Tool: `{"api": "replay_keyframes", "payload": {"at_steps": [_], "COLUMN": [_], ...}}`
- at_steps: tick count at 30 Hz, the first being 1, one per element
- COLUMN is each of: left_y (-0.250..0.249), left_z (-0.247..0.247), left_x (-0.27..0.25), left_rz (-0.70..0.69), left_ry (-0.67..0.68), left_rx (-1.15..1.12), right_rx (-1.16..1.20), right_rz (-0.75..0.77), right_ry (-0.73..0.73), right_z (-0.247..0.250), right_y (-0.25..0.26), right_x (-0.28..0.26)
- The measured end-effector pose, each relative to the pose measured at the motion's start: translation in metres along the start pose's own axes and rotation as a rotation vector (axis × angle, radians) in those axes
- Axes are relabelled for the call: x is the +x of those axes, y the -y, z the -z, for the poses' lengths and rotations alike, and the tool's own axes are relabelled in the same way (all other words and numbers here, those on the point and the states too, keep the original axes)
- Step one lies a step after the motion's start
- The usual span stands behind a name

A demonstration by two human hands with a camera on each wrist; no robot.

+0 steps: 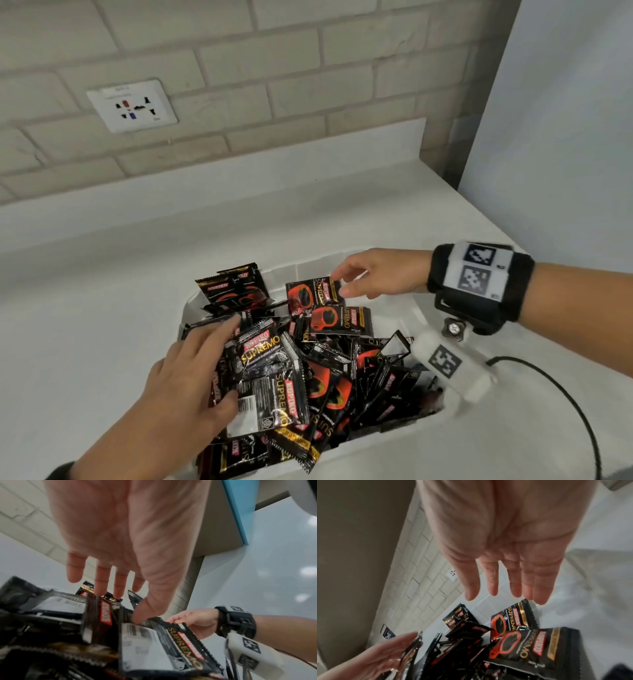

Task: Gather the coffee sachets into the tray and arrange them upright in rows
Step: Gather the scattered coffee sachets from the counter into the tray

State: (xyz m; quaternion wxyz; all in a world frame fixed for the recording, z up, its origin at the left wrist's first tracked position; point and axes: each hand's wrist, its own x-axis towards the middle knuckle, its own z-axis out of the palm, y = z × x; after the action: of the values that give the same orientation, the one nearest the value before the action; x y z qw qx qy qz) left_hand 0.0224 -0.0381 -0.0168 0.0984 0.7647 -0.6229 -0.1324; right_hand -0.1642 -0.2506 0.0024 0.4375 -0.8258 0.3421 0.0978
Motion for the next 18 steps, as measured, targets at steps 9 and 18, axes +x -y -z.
{"api": "replay_keyframes", "payload": {"at_steps": [9, 18], "left_y": [0.015, 0.018], "left_z": [-0.006, -0.022], "left_x": [-0.011, -0.014], "left_rz": [-0.137, 0.079], "left_ry": [-0.195, -0.194], "left_rx": [-0.157, -0.326], "right_rx": [-0.329, -0.441], "right_rz": [-0.095, -0.108], "right_ry": [0.044, 0.096], "right_z": [-0.002, -0.008], "right_y": [0.008, 0.013], "right_x": [0.035, 0.047]}}
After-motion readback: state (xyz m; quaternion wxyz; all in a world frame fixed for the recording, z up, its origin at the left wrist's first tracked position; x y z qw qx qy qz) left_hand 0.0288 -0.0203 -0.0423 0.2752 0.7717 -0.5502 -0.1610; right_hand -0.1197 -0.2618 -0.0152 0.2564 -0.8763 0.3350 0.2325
